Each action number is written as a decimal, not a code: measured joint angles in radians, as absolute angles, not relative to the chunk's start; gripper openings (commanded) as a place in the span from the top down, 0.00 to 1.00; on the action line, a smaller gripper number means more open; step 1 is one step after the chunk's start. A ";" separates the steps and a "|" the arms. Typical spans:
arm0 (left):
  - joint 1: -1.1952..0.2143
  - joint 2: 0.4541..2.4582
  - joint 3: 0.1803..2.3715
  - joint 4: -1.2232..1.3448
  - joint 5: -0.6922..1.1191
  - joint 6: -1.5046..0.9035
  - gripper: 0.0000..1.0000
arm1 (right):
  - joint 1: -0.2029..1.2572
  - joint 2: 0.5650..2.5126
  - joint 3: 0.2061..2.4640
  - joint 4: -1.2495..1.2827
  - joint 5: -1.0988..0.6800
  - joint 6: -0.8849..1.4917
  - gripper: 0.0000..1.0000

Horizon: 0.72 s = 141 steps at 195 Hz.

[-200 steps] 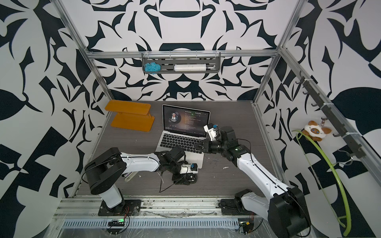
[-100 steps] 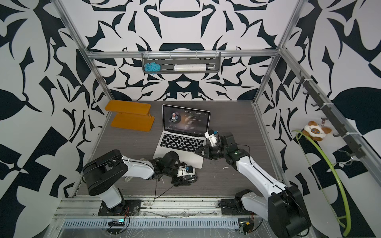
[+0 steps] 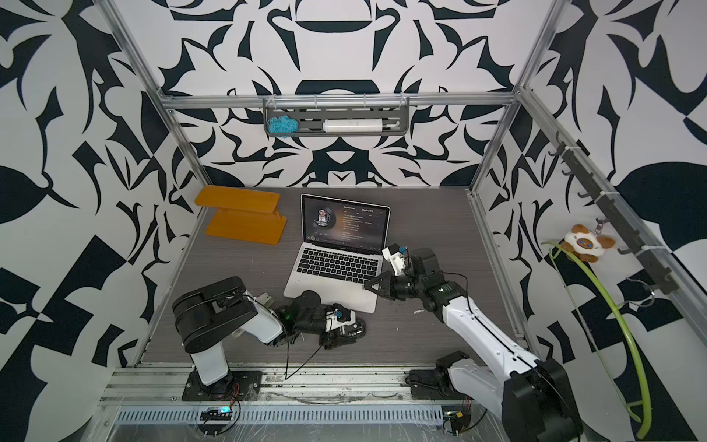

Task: Remove the wireless mouse receiver from the laptop
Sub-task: Adjust the mouse at the center of the board, then insert the USB plug into the mouse.

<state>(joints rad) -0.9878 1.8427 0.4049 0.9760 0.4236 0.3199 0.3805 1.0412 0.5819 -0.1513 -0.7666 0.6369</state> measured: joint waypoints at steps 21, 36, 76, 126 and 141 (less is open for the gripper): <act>-0.988 1.870 0.388 1.053 0.424 0.303 0.25 | 0.381 1.042 0.582 -0.168 -0.758 0.636 1.00; -0.988 1.885 0.378 1.093 0.423 0.295 0.25 | 0.381 1.042 0.582 -0.186 -0.744 0.634 1.00; -0.988 1.890 0.347 1.145 0.406 0.283 0.22 | 0.381 1.047 0.582 -0.243 -0.706 0.615 1.00; -0.988 1.890 0.316 1.187 0.395 0.265 0.31 | 0.410 1.111 0.614 -0.364 -0.633 0.561 1.00; -0.988 1.890 0.324 1.177 0.402 0.270 0.36 | 0.431 1.140 0.639 -0.407 -0.608 0.537 1.00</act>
<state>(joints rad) -0.9878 1.8904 0.3237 1.1767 0.4015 0.2703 0.4313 1.1400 0.6388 -0.4072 -0.6083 0.5365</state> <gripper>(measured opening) 0.670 0.077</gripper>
